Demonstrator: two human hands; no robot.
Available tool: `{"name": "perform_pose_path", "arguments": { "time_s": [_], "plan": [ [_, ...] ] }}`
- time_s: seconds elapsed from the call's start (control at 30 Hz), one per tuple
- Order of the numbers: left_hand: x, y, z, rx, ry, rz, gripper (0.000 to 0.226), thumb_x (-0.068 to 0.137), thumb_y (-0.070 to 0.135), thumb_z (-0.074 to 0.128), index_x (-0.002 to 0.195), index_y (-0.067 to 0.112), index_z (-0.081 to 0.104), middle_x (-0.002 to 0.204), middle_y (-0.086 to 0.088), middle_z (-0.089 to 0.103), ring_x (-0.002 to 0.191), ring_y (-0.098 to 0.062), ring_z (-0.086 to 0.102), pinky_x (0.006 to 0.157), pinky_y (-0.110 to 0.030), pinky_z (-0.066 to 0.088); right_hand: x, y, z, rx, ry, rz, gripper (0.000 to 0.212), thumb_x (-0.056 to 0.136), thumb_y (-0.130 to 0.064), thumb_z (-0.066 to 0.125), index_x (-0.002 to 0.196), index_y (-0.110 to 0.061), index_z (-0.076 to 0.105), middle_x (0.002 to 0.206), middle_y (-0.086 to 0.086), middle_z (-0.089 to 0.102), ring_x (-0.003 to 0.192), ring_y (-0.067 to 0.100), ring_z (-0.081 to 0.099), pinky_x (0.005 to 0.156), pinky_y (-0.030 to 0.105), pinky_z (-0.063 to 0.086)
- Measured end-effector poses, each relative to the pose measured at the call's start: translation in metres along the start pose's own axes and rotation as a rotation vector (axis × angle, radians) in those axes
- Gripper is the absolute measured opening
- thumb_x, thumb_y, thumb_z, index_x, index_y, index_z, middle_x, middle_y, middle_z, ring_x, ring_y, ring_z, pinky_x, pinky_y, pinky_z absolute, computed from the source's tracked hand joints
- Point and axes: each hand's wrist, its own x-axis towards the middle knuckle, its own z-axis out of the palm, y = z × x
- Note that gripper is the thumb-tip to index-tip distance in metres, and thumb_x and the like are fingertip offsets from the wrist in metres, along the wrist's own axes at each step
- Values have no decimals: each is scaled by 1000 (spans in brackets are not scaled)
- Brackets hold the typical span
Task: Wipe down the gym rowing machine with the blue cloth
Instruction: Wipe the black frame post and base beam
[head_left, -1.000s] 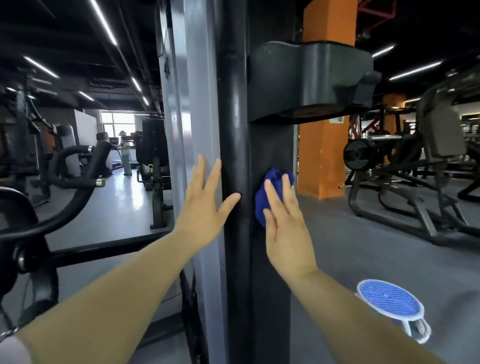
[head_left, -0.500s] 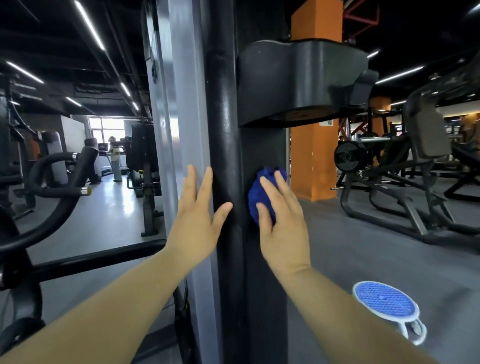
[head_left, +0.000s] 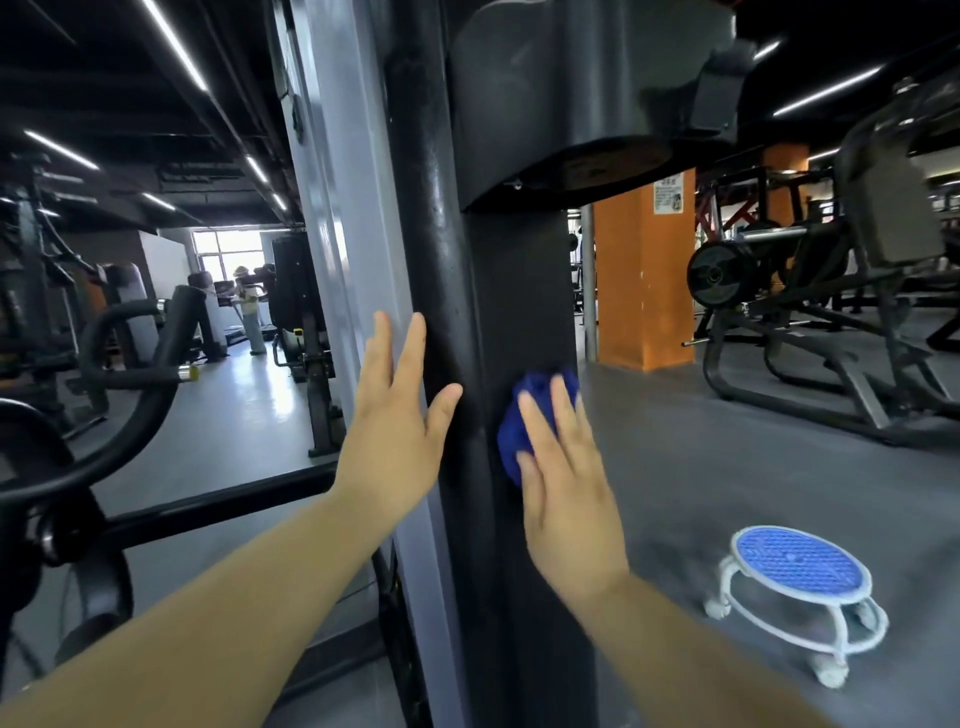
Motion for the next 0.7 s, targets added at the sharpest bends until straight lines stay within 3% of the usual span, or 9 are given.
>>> {"name": "perform_pose_path", "arguments": {
  "time_s": [0.07, 0.17, 0.27, 0.33, 0.37, 0.47, 0.57, 0.63, 0.7],
  "plan": [
    [-1, -3, -1, 7, -51, 6, 73, 99, 44, 40, 150, 41, -12, 158, 16, -28, 149, -7, -15, 111, -17, 10, 52, -9, -17, 23, -15, -72, 51, 103, -23, 37, 153, -29, 30, 162, -12, 7, 150, 12, 7, 114, 23, 20],
    [0, -9, -9, 61, -106, 44, 75, 100, 40, 42, 146, 40, -17, 157, 12, -30, 146, -5, -19, 112, -17, 2, 103, -15, -37, 107, -7, -107, 48, 100, -10, 51, 146, -18, 44, 160, -4, 26, 149, 17, 21, 114, 12, 15],
    [-8, -18, -15, 101, -132, 72, 71, 99, 38, 43, 143, 48, -11, 155, 20, -28, 150, -17, 7, 120, -30, 17, 67, 6, -33, 53, -47, -230, 47, 98, -9, 57, 143, -18, 48, 158, -6, 27, 148, 19, 23, 111, 3, 13],
    [-18, -26, -14, 149, -157, 69, 69, 97, 43, 42, 143, 52, -9, 152, 26, -27, 138, -36, 38, 116, -38, 33, 6, 32, -23, 6, -157, -351, 57, 91, -4, 66, 142, -20, 48, 158, -3, 31, 148, 24, 25, 116, 19, 28],
    [-24, -28, -12, 173, -163, 67, 68, 94, 46, 39, 143, 52, -9, 153, 25, -26, 134, -39, 42, 114, -41, 35, -23, 44, -18, -22, -234, -408, 66, 85, 0, 73, 142, -22, 47, 157, -2, 33, 147, 26, 27, 113, 31, 38],
    [-38, -34, 0, 166, -151, 14, 68, 94, 48, 38, 143, 50, -9, 152, 23, -27, 148, -25, 23, 113, -40, 36, -63, 66, -13, -88, -358, -522, 80, 72, 7, 79, 137, -25, 47, 153, -2, 39, 145, 25, 29, 107, 43, 45],
    [-46, -31, 14, 91, -106, -43, 71, 95, 48, 43, 141, 53, -11, 149, 27, -30, 151, -10, 2, 115, -39, 34, -22, 52, -20, -74, -199, -561, 51, 83, -6, 72, 129, -26, 62, 147, 3, 49, 138, 28, 40, 108, 46, 38],
    [-48, -28, 20, 61, -85, -53, 73, 97, 44, 46, 139, 56, -12, 150, 27, -28, 151, -22, 12, 116, -41, 32, 21, 37, -31, -90, -24, -458, 39, 85, -20, 69, 122, -29, 68, 139, 3, 56, 121, 27, 46, 93, 42, 36],
    [-50, -26, 22, 66, -83, -86, 72, 98, 42, 47, 139, 56, -11, 150, 28, -26, 141, -37, 33, 113, -42, 36, 36, 33, -30, -28, 26, -409, 37, 83, -17, 72, 119, -25, 71, 132, 6, 58, 105, 28, 45, 88, 38, 38]
  ]
}}
